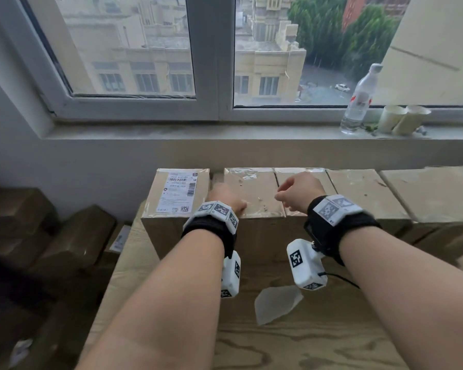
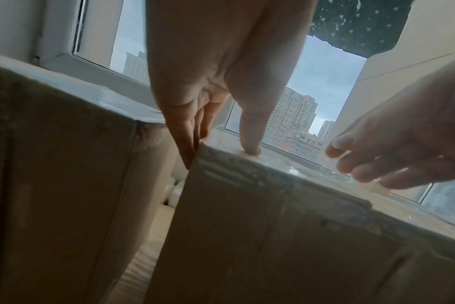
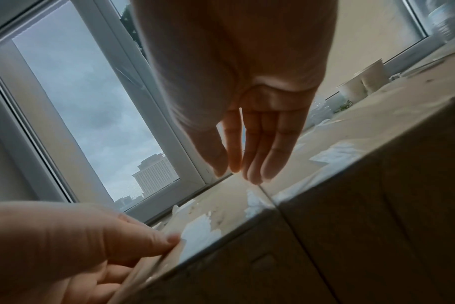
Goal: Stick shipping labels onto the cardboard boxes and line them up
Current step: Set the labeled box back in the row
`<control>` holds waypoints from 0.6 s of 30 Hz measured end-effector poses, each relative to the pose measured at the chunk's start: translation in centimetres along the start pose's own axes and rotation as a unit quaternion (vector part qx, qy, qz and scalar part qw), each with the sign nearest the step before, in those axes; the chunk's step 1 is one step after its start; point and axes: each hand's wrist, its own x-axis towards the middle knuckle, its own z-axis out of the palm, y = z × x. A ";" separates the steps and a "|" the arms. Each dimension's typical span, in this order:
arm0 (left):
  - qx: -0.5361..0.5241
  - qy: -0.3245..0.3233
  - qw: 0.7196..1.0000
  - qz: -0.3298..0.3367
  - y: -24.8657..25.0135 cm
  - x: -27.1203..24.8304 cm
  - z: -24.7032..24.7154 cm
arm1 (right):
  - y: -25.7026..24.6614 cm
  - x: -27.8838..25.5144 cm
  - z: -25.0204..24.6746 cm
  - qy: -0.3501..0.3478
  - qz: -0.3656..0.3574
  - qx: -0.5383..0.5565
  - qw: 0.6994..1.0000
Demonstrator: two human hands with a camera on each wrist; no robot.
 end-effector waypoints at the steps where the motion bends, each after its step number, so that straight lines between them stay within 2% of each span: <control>1: -0.003 0.003 1.000 -0.006 -0.1 -0.2 0.1 | 0.3 -0.1 0.1 -0.002 0.004 -0.001 1.000; 11: -0.050 0.000 0.997 -0.059 -0.8 -2.9 0.5 | 1.8 -2.0 1.0 -0.010 0.023 -0.015 1.000; 18: -0.079 0.002 0.994 -0.077 -1.8 -4.4 0.7 | 2.5 -3.8 1.6 -0.041 0.019 -0.011 0.999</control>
